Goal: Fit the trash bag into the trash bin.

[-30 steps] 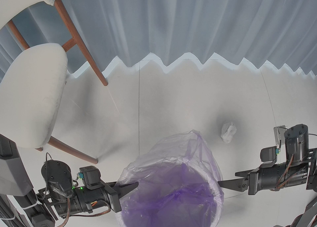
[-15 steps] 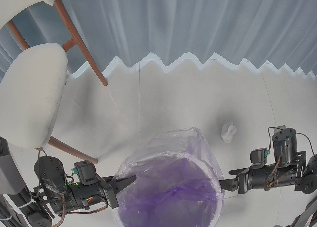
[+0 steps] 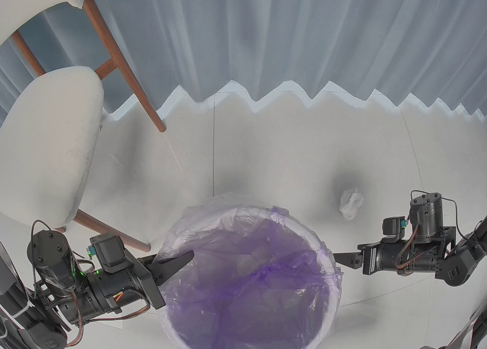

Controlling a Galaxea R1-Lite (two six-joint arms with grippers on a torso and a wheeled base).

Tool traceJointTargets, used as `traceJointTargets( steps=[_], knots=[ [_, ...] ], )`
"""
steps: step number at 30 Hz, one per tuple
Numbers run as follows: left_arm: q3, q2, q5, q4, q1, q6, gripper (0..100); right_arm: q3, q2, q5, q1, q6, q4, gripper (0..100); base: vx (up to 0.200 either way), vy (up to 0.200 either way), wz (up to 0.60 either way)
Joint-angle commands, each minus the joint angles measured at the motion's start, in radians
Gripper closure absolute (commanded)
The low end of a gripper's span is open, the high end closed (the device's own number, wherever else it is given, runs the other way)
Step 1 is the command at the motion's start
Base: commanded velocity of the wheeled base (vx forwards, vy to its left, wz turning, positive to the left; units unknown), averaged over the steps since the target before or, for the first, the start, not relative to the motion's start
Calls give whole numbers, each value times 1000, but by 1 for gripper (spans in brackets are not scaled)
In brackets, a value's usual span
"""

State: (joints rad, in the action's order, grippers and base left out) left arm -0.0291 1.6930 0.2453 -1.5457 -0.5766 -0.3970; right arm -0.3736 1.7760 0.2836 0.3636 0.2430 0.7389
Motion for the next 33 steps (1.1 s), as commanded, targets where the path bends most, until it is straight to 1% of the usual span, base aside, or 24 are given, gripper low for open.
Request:
traceJointTargets(
  steps=[1, 4, 5, 6, 7, 8, 12, 13, 14, 15, 17, 19, 21, 23, 24, 25, 28, 29, 30, 33],
  knots=[
    [-5, -21, 0, -2, 6, 0, 100, -7, 71, 0, -40, 1, 23, 0, 0, 0, 0],
    [-5, -30, 0, -1, 7, 0, 100, -5, 106, -1, -81, 4, 83, 0, 0, 0, 0],
    [-5, -30, 0, -1, 7, 0, 100, -5, 106, -1, -81, 4, 83, 0, 0, 0, 0],
    [-5, -33, 0, -1, 7, -2, 100, 5, 115, -1, -107, 7, 128, 0, 0, 0, 0],
    [-5, -33, 0, -1, 7, -2, 100, 7, 115, -1, -111, 7, 131, 0, 0, 0, 0],
    [-3, -33, 0, -1, 9, -2, 100, 19, 115, -1, -135, 9, 154, 0, 0, 0, 0],
    [-5, -26, -1, -1, 9, -2, 100, 58, 100, 2, -164, 24, 163, 0, 0, 0, 0],
    [-11, -21, -3, 1, 9, -2, 100, 84, 76, 2, -173, 61, 186, 0, 0, 0, 0],
    [-11, -19, -4, -1, 9, -2, 100, 85, 72, 2, -175, 65, 189, 0, 0, 0, 0],
    [-25, 1, -31, 1, 9, -2, 100, 111, 8, 3, -181, 165, 221, 0, 0, 0, 0],
    [-40, 22, -69, 1, 9, -3, 100, 119, -58, 3, -183, 286, 232, 0, 0, 0, 0],
    [-66, 66, -116, 1, 9, -8, 100, 116, -138, 0, -186, 435, 223, 0, 0, 0, 0],
    [-100, 117, -159, -1, 7, -11, 100, 119, -182, -23, -201, 510, 215, 0, 0, 0, 0],
    [-132, 162, -192, -1, 4, -23, 100, 130, -207, -73, -222, 522, 198, 0, 0, 0, 0],
    [-161, 191, -216, -1, 1, -39, 100, 147, -222, -119, -235, 532, 198, 0, 0, 0, 0],
    [-181, 205, -238, -1, -2, -57, 100, 159, -233, -142, -246, 541, 201, 0, 0, 0, 0],
    [-239, 249, -290, 1, -3, -111, 100, 183, -274, -150, -284, 579, 201, 0, 0, 0, 0],
    [-245, 260, -296, 1, -3, -114, 100, 188, -282, -150, -288, 584, 201, 0, 0, 0, 0],
    [-268, 312, -324, -1, 0, -115, 100, 202, -311, -150, -301, 599, 200, 0, 0, 0, 0],
    [-308, 372, -354, -2, 7, -132, 100, 245, -362, -152, -302, 611, 194, 0, 0, 0, 0]
  ],
)
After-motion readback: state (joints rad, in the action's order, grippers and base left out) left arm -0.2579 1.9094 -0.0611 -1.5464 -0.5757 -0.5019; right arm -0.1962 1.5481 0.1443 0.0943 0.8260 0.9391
